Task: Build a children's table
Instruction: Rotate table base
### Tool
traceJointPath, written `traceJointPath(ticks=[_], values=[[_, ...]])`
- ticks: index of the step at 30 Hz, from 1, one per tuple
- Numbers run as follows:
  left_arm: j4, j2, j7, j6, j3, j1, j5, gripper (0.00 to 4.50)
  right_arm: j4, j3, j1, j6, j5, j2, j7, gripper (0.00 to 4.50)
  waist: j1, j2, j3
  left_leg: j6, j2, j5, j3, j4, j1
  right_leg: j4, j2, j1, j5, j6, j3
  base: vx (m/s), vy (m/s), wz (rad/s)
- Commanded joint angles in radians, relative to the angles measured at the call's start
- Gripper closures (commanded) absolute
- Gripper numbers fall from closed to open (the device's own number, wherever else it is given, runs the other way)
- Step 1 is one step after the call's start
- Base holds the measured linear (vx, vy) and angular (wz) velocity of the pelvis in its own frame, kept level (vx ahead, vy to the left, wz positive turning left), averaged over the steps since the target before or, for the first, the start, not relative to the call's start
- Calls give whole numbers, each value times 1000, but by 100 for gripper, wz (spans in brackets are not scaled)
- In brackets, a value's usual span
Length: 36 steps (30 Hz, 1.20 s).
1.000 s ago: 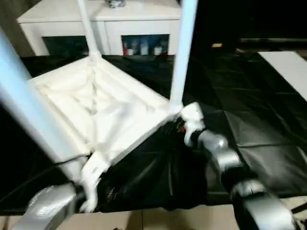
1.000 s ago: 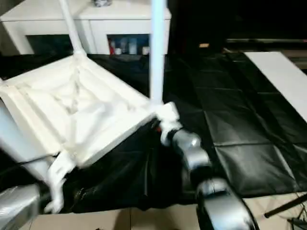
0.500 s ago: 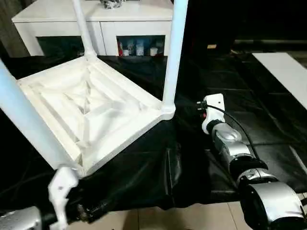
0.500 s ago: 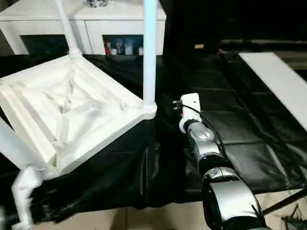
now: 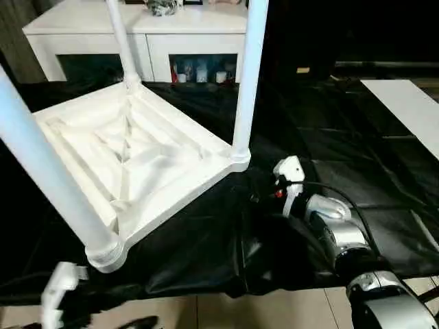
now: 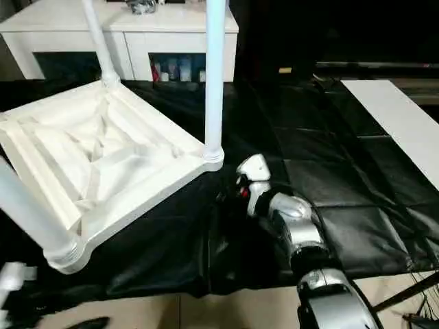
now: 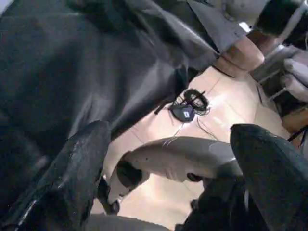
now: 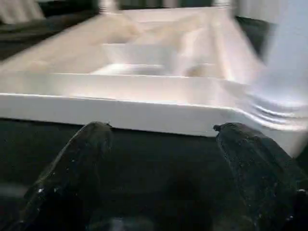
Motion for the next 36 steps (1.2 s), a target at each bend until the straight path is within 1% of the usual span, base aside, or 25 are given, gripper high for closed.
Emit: traceJointPath(ticks=[1, 4, 5, 6, 7, 8, 10, 11, 12, 13, 16, 21, 22, 23, 24, 26, 27, 28, 29, 31, 32, 33, 34, 35, 36], values=[[6, 13, -15, 16, 46, 19, -39, 3, -56, 13, -10, 44, 34, 6, 70, 62, 5, 8, -39, 12, 35, -444, -9, -90, 2, -92, -33, 31, -510, -135, 40, 0, 0, 0], [7, 23, -9, 26, 112, 53, -82, 3, -28, 17, -63, 36, 21, 37, 61, 62, 1, 10, -37, 0, 34, -474, -12, -90, 5, -95, -36, 24, -555, -128, 40, 0, 0, 0], [11, 26, -7, 28, 135, 61, -88, 3, -7, 12, -85, 27, 12, 47, 41, 62, -5, 5, -37, -4, 32, -478, -17, -90, 1, -94, -39, 25, -566, -127, 39, 0, 0, 0], [17, 28, -7, 30, 157, 67, -93, 3, 17, 8, -107, 16, 1, 55, 19, 62, -5, 3, -37, -5, 32, -479, -17, -92, 4, -99, -38, 25, -571, -121, 40, 0, 0, 0], [20, 29, -8, 30, 164, 68, -93, 3, 24, 6, -114, 12, -3, 58, 9, 62, -7, 2, -36, -9, 32, -489, -17, -90, 10, -101, -37, 18, -577, -117, 41, 0, 0, 0], [49, 34, -12, 23, 204, 75, -89, 3, 72, 0, -156, -15, -32, 69, -69, 62, -6, 4, -34, -11, 32, -492, -17, -90, 12, -101, -39, 15, -580, -118, 42, 0, 0, 0], [84, 36, -18, 10, 238, 75, -83, 3, 108, -6, -187, -32, -51, 76, -132, 62, -10, 6, -34, -22, 28, -502, -17, -89, 14, -103, -37, 14, -581, -114, 41, 0, 0, 0], [109, 38, -21, -3, 262, 74, -74, 3, 141, -15, -213, -40, -62, 79, -195, 62, -9, 5, -34, -26, 28, -503, -16, -90, 17, -102, -34, 10, -564, -111, 43, 0, 0, 0], [146, 44, -18, -27, 301, 72, -72, 3, 190, -34, -250, -51, -67, 79, -290, 62, -8, 2, -36, -25, 27, -500, -16, -90, 18, -103, -35, 12, -556, -112, 43, 0, 0, 0], [157, 46, -16, -35, 314, 69, -73, 3, 207, -40, -262, -54, -67, 79, -320, 62, -7, 4, -38, -29, 28, -498, -16, -91, 19, -99, -34, 13, -534, -118, 43, 0, 0, 0], [192, 47, -1, -85, 351, 37, -68, 3, 259, -57, -292, -53, -83, 64, -452, 62, -5, 8, -38, -36, 30, -506, -15, -94, 20, -92, -29, 12, -468, -128, 44, 0, 0, 0], [162, 34, 6, -97, 374, -28, -111, 3, 312, -60, -305, -55, -117, 29, -586, 62, 1, 2, -45, -46, 29, -496, -9, -93, 25, -79, -25, 17, -363, -150, 46, 0, 0, 0], [124, 29, 13, -87, 355, -72, -141, 3, 329, -60, -302, -63, -132, 19, -627, 62, 1, 1, -45, -45, 28, -487, -7, -92, 23, -75, -24, 19, -343, -156, 46, 0, 0, 0], [75, 21, 33, -77, 316, -142, -179, 3, 353, -61, -298, -77, -151, 10, -672, 62, 5, 4, -50, -51, 28, -471, -5, -89, 29, -72, -24, 20, -316, -162, 46, 0, 0, 0], [53, 19, 45, -71, 281, -186, -191, 3, 352, -65, -290, -89, -149, 10, -666, 62, 7, 4, -49, -51, 27, -469, -2, -88, 29, -72, -23, 17, -305, -168, 47, 0, 0, 0], [33, 18, 54, -64, 225, -244, -194, 3, 341, -76, -275, -101, -133, 13, -625, 62, 2, 1, -52, -40, 24, -441, -7, -88, 9, -63, -31, 37, -299, -164, 48, 0, 0, 0], [27, 18, 55, -61, 204, -263, -191, 3, 334, -81, -268, -103, -124, 14, -603, 62, -1, -5, -53, -32, 23, -417, -5, -84, 8, -63, -30, 37, -292, -164, 50, 0, 0, 0], [26, 18, 56, -61, 198, -268, -191, 3, 332, -83, -266, -104, -121, 14, -597, 62, -1, -5, -53, -32, 23, -417, -5, -84, 8, -63, -30, 37, -292, -164, 50, 0, 0, 0], [23, 18, 53, -56, 164, -297, -179, 3, 312, -88, -251, -99, -104, 16, -543, 62, -6, -3, -55, -25, 23, -391, -5, -84, 2, -60, -29, 45, -280, -166, 50, 0, 0, 0], [28, 22, 37, -43, 84, -362, -144, 3, 239, -79, -195, -99, -78, 14, -424, 62, 1, 15, -61, -13, 25, -329, -1, -77, 7, -53, -25, 45, -196, -194, 50, 0, 0, 0], [39, 24, 30, -40, 59, -386, -129, 3, 204, -66, -164, -105, -76, 6, -389, 62, 0, 7, -63, -4, 25, -310, 2, -75, 6, -54, -22, 48, -165, -201, 48, 0, 0, 0], [53, 25, 25, -43, 42, -404, -112, 3, 175, -54, -136, -109, -78, -2, -365, 62, 3, 7, -62, 2, 27, -284, 1, -76, 0, -49, -22, 52, -137, -219, 47, 0, 0, 0], [75, 26, 29, -45, 18, -432, -86, 3, 136, -43, -100, -113, -78, -15, -343, 62, 6, 18, -63, 1, 26, -280, 0, -74, 1, -46, -23, 52, -133, -226, 46, 0, 0, 0], [85, 27, 34, -46, 7, -445, -74, 3, 119, -40, -83, -116, -78, -21, -335, 62, 6, 9, -63, 8, 25, -280, 3, -72, 2, -49, -23, 53, -143, -234, 47, 0, 0, 0], [90, 32, 35, -50, -8, -456, -67, 3, 104, -38, -67, -117, -79, -26, -330, 62, 8, 11, -63, 8, 24, -278, 3, -71, 1, -50, -24, 55, -157, -233, 47, 0, 0, 0]])
